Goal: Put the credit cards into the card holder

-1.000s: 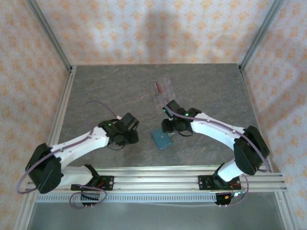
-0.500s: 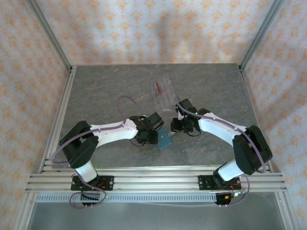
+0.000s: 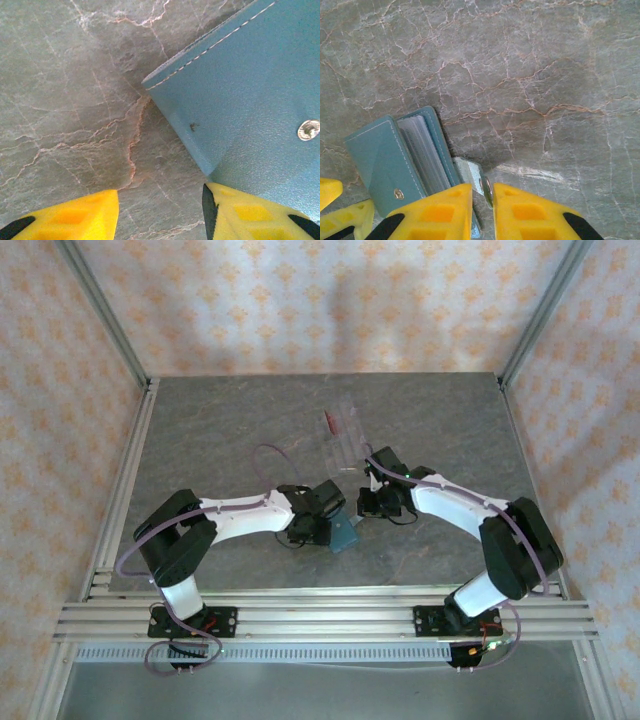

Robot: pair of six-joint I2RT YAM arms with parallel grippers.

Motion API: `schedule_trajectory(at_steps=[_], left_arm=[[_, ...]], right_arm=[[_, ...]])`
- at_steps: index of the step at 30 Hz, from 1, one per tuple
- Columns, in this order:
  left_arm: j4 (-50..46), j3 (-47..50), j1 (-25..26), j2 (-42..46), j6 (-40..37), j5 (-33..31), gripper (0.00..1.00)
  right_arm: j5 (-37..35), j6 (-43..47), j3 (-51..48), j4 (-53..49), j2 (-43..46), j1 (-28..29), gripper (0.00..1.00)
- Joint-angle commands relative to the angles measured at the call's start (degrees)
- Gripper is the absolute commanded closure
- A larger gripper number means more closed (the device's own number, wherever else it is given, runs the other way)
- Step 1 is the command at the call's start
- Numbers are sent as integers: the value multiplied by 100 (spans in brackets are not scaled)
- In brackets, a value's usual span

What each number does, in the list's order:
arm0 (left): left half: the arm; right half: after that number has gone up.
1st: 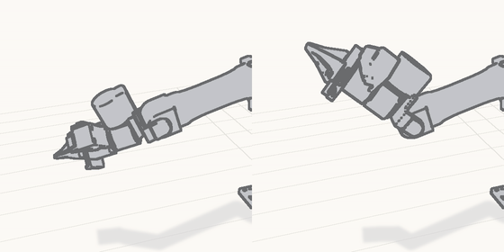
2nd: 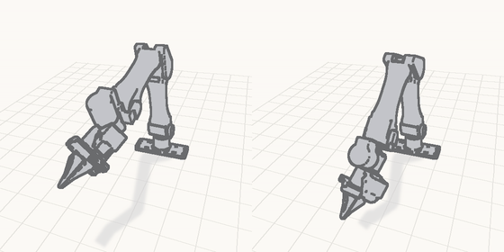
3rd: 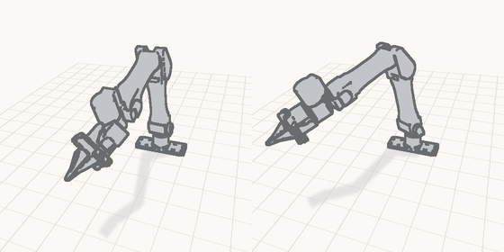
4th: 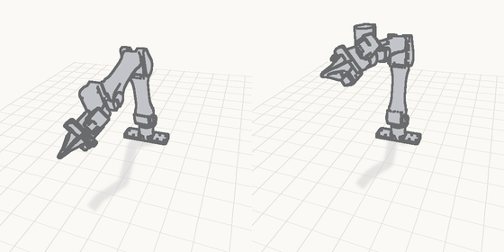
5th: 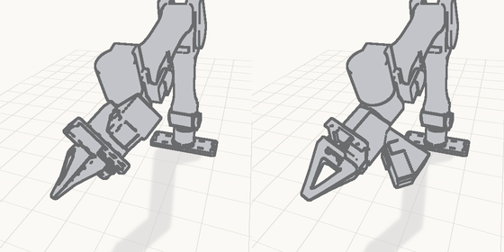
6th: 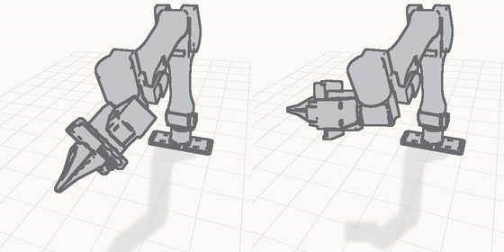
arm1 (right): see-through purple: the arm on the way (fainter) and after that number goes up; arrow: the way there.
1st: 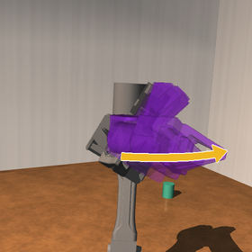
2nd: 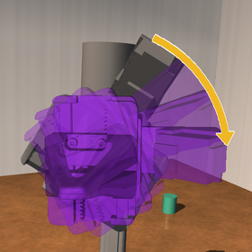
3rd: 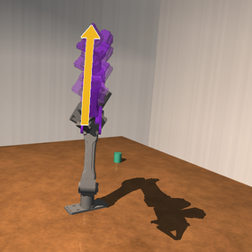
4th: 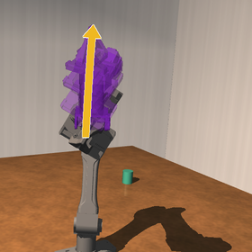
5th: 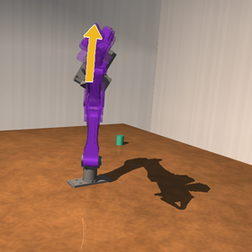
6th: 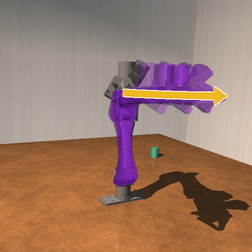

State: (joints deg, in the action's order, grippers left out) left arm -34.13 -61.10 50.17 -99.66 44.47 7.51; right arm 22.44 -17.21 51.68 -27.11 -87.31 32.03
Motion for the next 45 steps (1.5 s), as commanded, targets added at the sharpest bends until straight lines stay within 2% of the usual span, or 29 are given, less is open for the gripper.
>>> schedule_trajectory(at_steps=[1,14,19,45], left_arm=[[10,-94,28,15,-44,-23,52],[20,-69,28,-28,-35,-30,52],[38,-69,28,-70,-35,-12,52],[81,-60,29,-130,-19,41,53]], right_arm=[[4,109,-90,22,-93,-46,83],[106,104,-89,55,-89,-45,88],[195,91,-80,57,-32,-41,82],[385,60,-53,109,117,-107,81]])
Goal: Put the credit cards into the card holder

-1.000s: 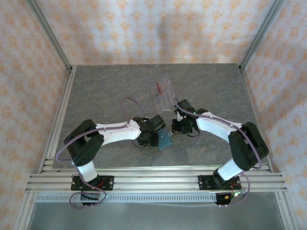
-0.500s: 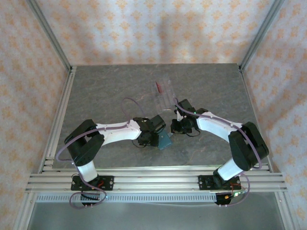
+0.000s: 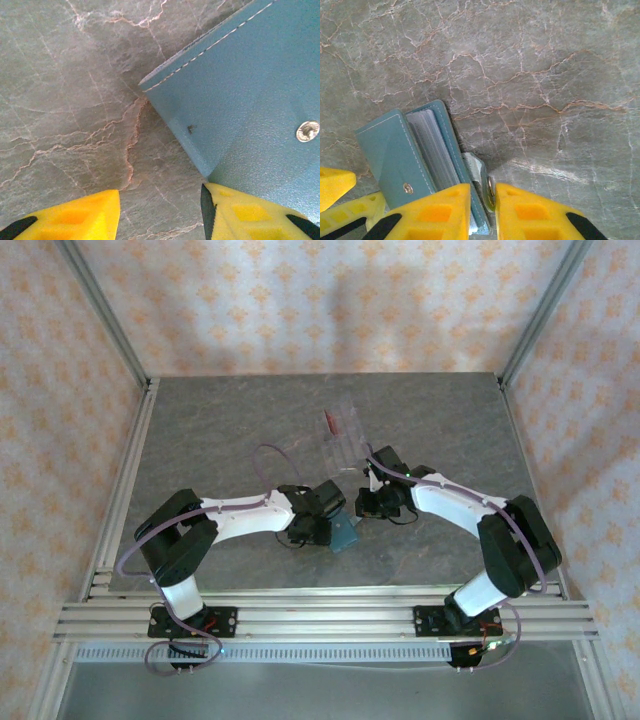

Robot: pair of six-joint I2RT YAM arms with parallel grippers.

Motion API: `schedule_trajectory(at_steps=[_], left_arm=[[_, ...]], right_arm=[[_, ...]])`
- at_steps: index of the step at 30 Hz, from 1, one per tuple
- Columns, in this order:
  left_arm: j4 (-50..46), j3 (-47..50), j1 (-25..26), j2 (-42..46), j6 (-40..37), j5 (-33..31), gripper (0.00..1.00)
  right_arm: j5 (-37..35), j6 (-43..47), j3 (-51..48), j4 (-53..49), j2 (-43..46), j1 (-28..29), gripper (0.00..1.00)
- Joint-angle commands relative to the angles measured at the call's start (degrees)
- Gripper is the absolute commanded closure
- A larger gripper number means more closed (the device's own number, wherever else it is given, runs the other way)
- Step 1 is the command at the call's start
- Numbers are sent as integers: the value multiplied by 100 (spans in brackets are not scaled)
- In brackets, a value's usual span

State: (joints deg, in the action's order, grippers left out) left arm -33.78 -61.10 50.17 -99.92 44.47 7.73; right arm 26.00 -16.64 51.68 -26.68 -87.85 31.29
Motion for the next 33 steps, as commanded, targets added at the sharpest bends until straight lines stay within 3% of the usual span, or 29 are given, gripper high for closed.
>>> schedule_trajectory(at_steps=[1,20,26,33], left_arm=[[47,-61,36,-98,-15,25,53],[93,-7,48,-167,-1,30,53],[94,-25,45,-196,0,46,54],[-35,-28,-61,316,58,-40,54]], right_arm=[[34,-1,-48,64,155,-32,81],[415,-11,-62,194,242,-34,100],[901,-82,-132,417,278,-31,100],[907,-58,-175,397,273,-28,100]])
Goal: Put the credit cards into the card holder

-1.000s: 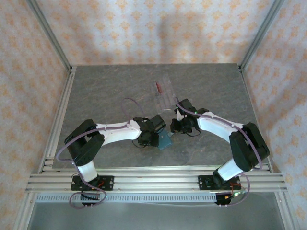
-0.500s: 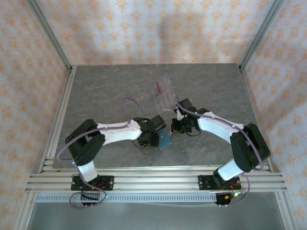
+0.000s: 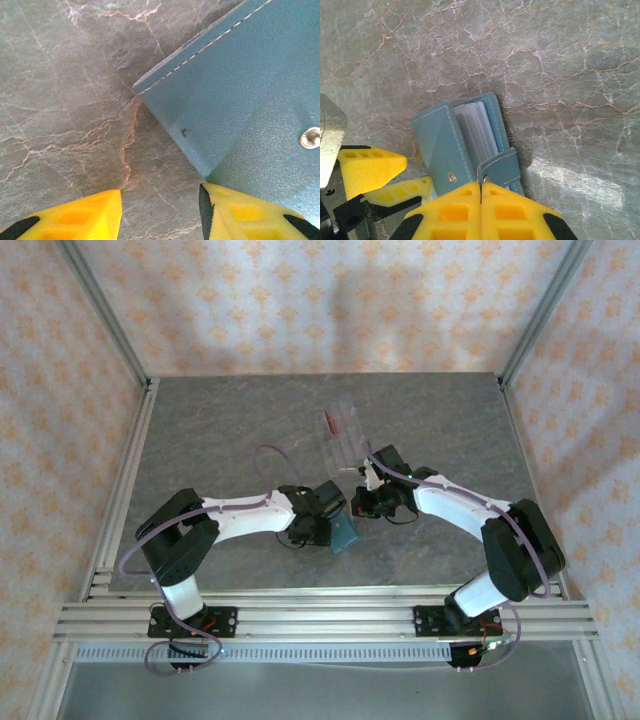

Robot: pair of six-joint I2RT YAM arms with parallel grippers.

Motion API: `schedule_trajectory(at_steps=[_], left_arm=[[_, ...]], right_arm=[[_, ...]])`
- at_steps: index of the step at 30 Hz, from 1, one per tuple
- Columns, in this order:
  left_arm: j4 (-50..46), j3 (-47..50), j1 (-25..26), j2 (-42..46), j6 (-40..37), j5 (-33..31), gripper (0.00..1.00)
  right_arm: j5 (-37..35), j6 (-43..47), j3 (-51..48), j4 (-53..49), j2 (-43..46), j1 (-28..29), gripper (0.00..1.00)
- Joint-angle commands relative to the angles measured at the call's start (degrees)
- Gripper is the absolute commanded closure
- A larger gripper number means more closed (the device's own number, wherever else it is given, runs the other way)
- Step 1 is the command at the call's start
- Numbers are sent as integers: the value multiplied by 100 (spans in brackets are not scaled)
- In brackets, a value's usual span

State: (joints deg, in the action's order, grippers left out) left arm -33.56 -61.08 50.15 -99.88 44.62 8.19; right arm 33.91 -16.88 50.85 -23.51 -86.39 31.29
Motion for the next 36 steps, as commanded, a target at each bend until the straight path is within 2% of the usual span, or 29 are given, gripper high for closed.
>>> schedule_trajectory(at_steps=[1,13,22,30,36], left_arm=[[-80,-33,-115,354,53,-91,55],[-62,-230,-723,217,-28,-177,61],[-79,-703,-669,-420,-230,-80,62],[33,-616,-501,-706,-158,-79,63],[139,-537,-413,-709,-68,-35,63]], right_arm=[[124,-30,-101,84,136,-35,100],[193,8,-139,87,190,-28,100],[273,9,-127,120,158,-35,100],[394,-6,-128,200,99,-33,100],[783,-129,-167,468,-17,0,100]])
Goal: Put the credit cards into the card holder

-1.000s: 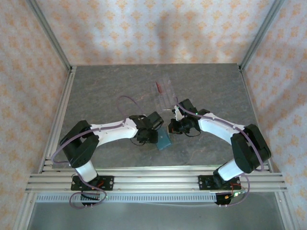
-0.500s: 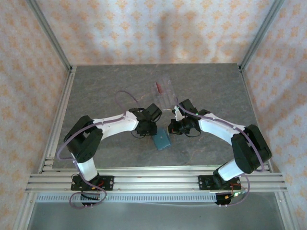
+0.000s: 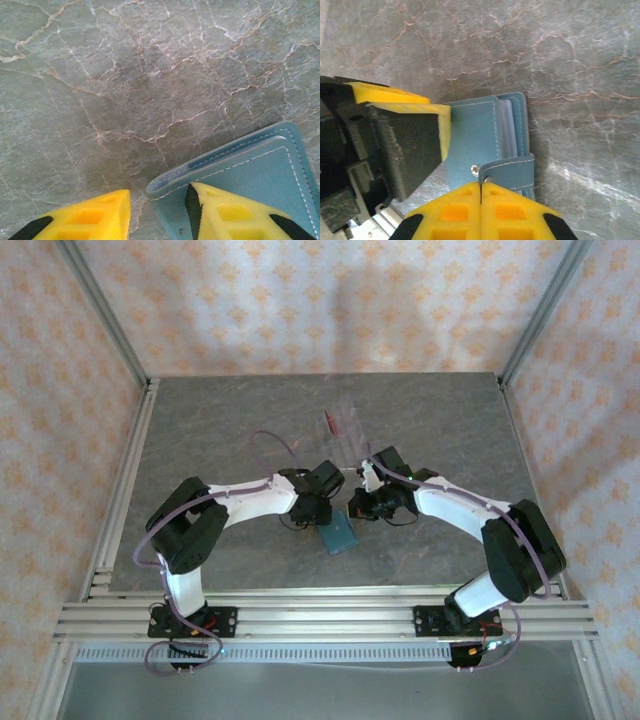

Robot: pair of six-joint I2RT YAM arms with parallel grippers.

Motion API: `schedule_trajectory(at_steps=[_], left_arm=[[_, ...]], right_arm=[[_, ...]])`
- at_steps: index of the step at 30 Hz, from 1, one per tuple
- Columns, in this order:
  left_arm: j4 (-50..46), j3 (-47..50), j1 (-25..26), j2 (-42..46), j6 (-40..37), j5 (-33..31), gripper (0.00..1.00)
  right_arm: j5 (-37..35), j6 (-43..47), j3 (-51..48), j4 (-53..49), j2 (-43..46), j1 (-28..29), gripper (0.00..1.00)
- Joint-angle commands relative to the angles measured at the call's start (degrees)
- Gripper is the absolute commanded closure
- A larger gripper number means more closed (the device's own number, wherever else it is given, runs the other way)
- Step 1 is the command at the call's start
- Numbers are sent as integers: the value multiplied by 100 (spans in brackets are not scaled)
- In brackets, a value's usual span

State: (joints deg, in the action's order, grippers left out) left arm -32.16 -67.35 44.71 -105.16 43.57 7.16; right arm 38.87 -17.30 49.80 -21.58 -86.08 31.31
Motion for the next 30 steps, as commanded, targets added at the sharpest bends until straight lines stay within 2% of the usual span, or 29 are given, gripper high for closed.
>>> schedule_trajectory(at_steps=[1,30], left_arm=[[2,86,139,-180,41,73,63],[113,99,163,-257,81,141,63]], right_arm=[[330,-98,-74,317,-72,11,100],[588,-44,-136,193,-758,443,100]])
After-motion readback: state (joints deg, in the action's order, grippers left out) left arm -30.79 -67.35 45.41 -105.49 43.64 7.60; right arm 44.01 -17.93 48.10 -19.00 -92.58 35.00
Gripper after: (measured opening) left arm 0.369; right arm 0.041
